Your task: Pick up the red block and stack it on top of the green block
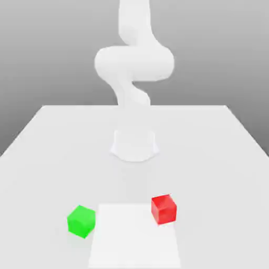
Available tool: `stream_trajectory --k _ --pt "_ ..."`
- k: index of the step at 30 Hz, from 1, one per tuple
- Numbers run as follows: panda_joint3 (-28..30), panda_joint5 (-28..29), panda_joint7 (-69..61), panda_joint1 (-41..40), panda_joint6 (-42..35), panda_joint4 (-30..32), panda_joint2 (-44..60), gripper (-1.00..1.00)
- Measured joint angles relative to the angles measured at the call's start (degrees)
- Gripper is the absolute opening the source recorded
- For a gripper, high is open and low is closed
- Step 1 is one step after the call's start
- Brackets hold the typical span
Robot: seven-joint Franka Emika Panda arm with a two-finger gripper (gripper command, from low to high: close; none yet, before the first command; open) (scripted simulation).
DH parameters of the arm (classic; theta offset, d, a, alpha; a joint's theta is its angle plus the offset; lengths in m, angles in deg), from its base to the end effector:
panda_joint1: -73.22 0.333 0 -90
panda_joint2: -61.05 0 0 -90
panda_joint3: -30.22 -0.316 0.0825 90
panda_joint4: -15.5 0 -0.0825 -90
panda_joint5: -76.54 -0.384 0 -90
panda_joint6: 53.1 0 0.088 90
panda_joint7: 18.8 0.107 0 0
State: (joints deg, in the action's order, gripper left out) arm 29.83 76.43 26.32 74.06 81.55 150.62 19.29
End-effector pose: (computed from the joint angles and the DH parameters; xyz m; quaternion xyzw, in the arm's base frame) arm 0.3759 0.0089 0.6612 -0.8678 0.3501 -0.3247 0.1373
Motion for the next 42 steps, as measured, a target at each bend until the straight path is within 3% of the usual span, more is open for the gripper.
stream_trajectory --k 17,24,25,32,38,42 --pt "-3.87 -0.75 -5.95 6.6 24.5 27.01 36.03 0.0" --pt "-1.82 2.48 -4.0 8.58 37.11 27.02 51.36 0.0" --pt "-1.31 2.77 -3.78 9.03 38.62 26.78 53.13 -1.0" --pt "-1.32 3.08 -3.52 8.97 38.85 26.74 53.42 -1.0" --pt "-2.5 0.37 -5.49 8.51 29.43 28.31 42.43 -1.0" --pt "0.02 0.11 -7.3 4.99 25.05 27.63 38.72 -1.0"
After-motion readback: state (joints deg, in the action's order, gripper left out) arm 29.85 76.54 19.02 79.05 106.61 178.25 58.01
